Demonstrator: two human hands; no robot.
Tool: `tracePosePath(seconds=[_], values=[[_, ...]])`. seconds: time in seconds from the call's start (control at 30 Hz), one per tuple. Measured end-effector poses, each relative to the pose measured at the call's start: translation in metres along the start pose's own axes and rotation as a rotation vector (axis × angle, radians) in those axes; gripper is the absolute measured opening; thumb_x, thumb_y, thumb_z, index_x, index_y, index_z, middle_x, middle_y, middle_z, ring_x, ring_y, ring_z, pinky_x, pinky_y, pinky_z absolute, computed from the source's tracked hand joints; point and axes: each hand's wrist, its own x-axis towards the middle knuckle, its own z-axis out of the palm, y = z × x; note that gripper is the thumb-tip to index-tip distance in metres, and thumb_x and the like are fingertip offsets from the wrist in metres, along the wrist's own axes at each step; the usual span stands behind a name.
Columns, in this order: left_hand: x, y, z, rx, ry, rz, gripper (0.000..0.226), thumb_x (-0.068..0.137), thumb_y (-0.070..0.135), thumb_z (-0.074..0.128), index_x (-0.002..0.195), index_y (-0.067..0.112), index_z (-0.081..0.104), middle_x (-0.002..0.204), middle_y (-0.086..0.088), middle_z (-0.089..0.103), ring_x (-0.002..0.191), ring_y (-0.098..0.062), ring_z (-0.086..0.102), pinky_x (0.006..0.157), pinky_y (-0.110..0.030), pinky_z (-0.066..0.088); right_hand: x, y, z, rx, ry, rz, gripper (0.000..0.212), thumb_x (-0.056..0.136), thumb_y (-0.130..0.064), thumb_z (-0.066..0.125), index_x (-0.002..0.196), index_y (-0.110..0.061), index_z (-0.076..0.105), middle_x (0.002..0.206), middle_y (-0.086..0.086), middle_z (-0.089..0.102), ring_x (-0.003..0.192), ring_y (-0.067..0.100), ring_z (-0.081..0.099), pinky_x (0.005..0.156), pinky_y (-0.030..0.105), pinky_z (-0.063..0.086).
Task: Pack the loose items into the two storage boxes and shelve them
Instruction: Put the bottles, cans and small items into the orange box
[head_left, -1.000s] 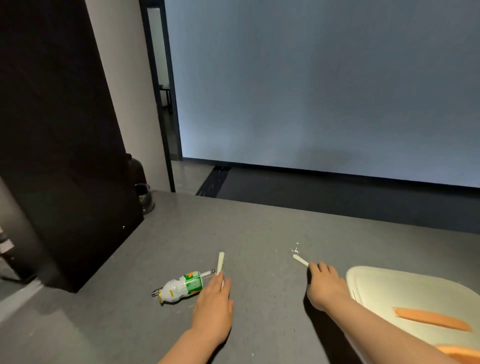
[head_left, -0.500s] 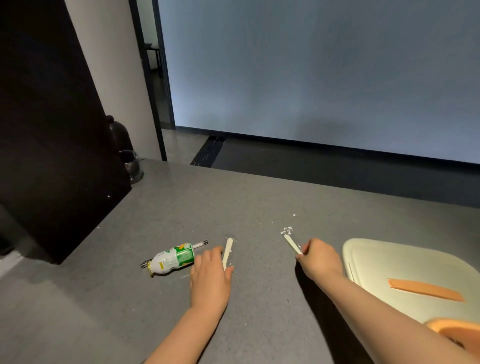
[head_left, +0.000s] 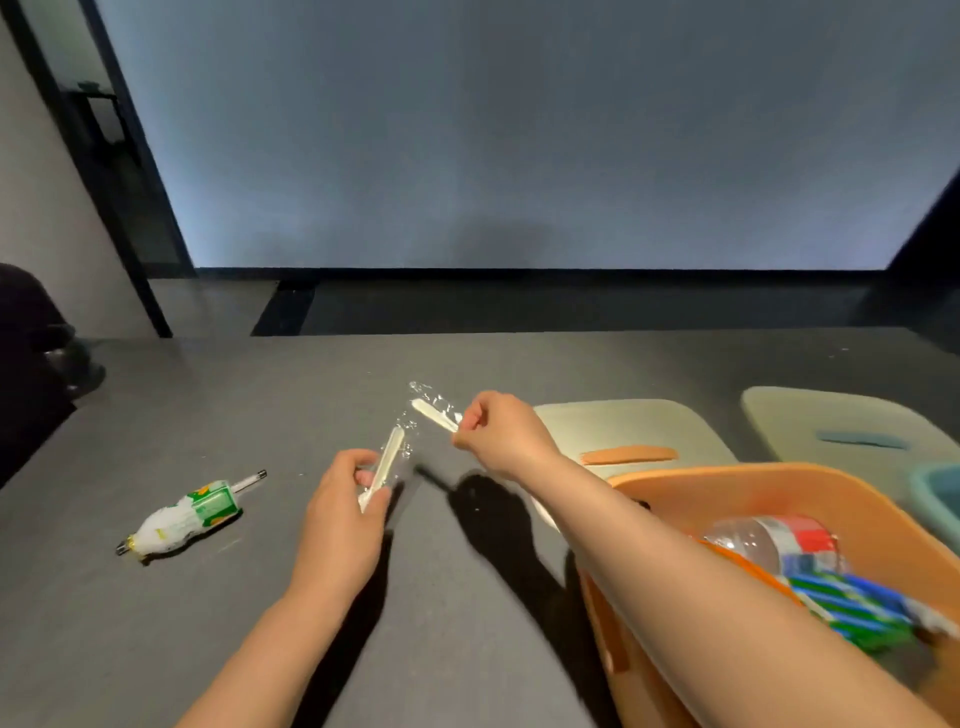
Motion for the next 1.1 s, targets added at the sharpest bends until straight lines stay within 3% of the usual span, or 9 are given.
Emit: tracePosePath(seconds=[0.1,0.23,0.4,0.53,0.7,0.77,0.87,1.0,1.1], values=[[-0.02,0.048,0.015,-0.08,-0.038,0.133,0.032,0.085,0.013,0.062,0.102,0.037,0.05,0.094,0.014,0.056,0.083,0.001,0.053,0.065,-0.02,0.038,-0.048,0.017,-0.046,0.119,0.09,-0.061,0.021,0.077,-0.024,0.073,0.072,-0.027,0.053,0.074,-0.009,0.058,0.078,0.017,0.059,0.073,0.032,0.047],[-0.052,0.106,0.043,-0.182,-0.178,0.238,0.034,0.082,0.014,0.066,0.097,0.042,0.052,0.089,0.015,0.057,0.075,0.005,0.052,0.058,-0.013,0.037,-0.115,0.067,-0.1,0.192,0.237,-0.057,0.019,0.074,-0.023,0.075,0.073,-0.027,0.056,0.075,-0.008,0.062,0.068,0.009,0.055,0.067,0.03,0.045],[-0.081,0.155,0.089,-0.207,-0.37,0.317,0.035,0.077,0.015,0.074,0.099,0.036,0.058,0.087,0.01,0.06,0.073,0.006,0.054,0.062,-0.011,0.038,-0.174,0.145,-0.145,0.232,0.418,0.127,0.019,0.078,-0.023,0.074,0.083,-0.029,0.057,0.082,-0.008,0.061,0.075,0.008,0.057,0.07,0.034,0.049],[-0.098,0.178,0.122,-0.219,-0.517,0.35,0.038,0.074,0.011,0.077,0.101,0.029,0.059,0.083,0.008,0.061,0.073,-0.003,0.057,0.067,-0.016,0.041,-0.2,0.193,-0.162,0.095,0.485,0.253,0.02,0.082,-0.032,0.07,0.088,-0.035,0.051,0.087,-0.012,0.06,0.077,0.004,0.057,0.063,0.029,0.044],[-0.101,0.21,0.162,-0.034,-0.657,0.461,0.025,0.079,0.017,0.072,0.098,0.03,0.064,0.084,0.012,0.06,0.071,0.002,0.053,0.068,-0.018,0.042,-0.213,0.22,-0.181,0.105,0.529,0.279,0.024,0.081,-0.029,0.072,0.092,-0.035,0.052,0.087,-0.015,0.062,0.084,0.005,0.06,0.071,0.032,0.048],[-0.098,0.222,0.178,0.091,-0.742,0.459,0.02,0.082,0.017,0.069,0.101,0.023,0.065,0.088,0.009,0.063,0.076,-0.007,0.057,0.074,-0.026,0.046,-0.216,0.228,-0.19,0.134,0.555,0.283,0.023,0.08,-0.03,0.072,0.092,-0.034,0.053,0.085,-0.015,0.062,0.081,0.003,0.059,0.064,0.028,0.045],[-0.098,0.234,0.201,0.262,-0.82,0.515,0.012,0.082,0.019,0.068,0.093,0.021,0.064,0.093,0.002,0.065,0.085,-0.015,0.058,0.071,-0.025,0.042,-0.216,0.236,-0.198,0.14,0.541,0.284,0.025,0.08,-0.029,0.072,0.094,-0.035,0.053,0.085,-0.015,0.061,0.079,0.004,0.058,0.061,0.029,0.045],[-0.101,0.239,0.22,0.4,-0.842,0.574,0.017,0.082,0.029,0.068,0.098,0.024,0.067,0.103,0.002,0.065,0.094,-0.017,0.058,0.069,-0.023,0.035,-0.213,0.244,-0.197,0.137,0.511,0.263,0.024,0.081,-0.028,0.072,0.092,-0.036,0.052,0.084,-0.016,0.061,0.076,0.0,0.057,0.058,0.023,0.041],[-0.104,0.235,0.229,0.473,-0.774,0.609,0.02,0.083,0.033,0.067,0.101,0.026,0.067,0.106,0.002,0.065,0.102,-0.019,0.054,0.077,-0.028,0.036,-0.21,0.247,-0.195,0.08,0.486,0.265,0.022,0.083,-0.034,0.07,0.093,-0.037,0.051,0.084,-0.018,0.058,0.076,-0.002,0.054,0.057,0.02,0.037]])
